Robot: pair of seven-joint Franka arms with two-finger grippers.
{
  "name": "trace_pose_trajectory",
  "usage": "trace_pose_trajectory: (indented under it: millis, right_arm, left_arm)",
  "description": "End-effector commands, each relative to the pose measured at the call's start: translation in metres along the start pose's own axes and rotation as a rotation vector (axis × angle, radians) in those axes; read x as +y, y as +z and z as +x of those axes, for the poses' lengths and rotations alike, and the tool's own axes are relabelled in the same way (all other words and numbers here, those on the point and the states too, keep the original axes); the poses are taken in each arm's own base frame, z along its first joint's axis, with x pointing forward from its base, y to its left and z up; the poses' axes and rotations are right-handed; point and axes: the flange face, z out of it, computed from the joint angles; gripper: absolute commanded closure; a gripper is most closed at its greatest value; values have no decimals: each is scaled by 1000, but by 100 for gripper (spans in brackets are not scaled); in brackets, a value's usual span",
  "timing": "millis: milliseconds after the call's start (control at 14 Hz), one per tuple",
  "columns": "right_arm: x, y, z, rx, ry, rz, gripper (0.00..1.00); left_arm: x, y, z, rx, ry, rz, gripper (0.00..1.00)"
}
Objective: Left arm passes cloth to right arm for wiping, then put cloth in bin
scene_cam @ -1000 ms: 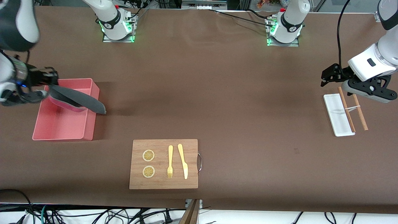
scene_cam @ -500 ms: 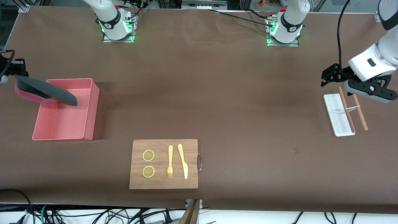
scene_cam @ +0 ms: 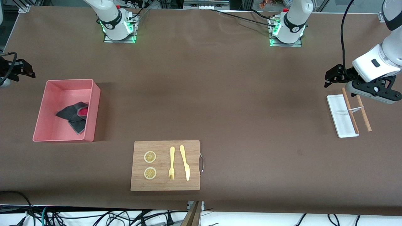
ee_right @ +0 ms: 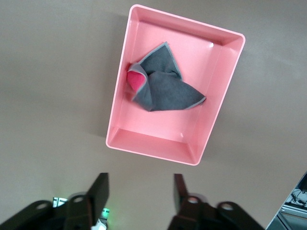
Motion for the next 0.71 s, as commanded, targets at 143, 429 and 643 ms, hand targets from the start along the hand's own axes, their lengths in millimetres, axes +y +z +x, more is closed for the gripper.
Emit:
trace_pose_trajectory:
  millis: [143,429,643]
  right_arm:
    - [-42,-27,9,53,72,-1,0]
    - [-98,-56,16,104,44,-16,0]
    - [-134,-65,20,124,95,0,0]
  left_arm:
    - [-4,-1,-1,-16,-8,-6,0]
    - [-4,1,-3,-33,-8,-19,0]
    - [-4,2,-5,-48,-8,-24,0]
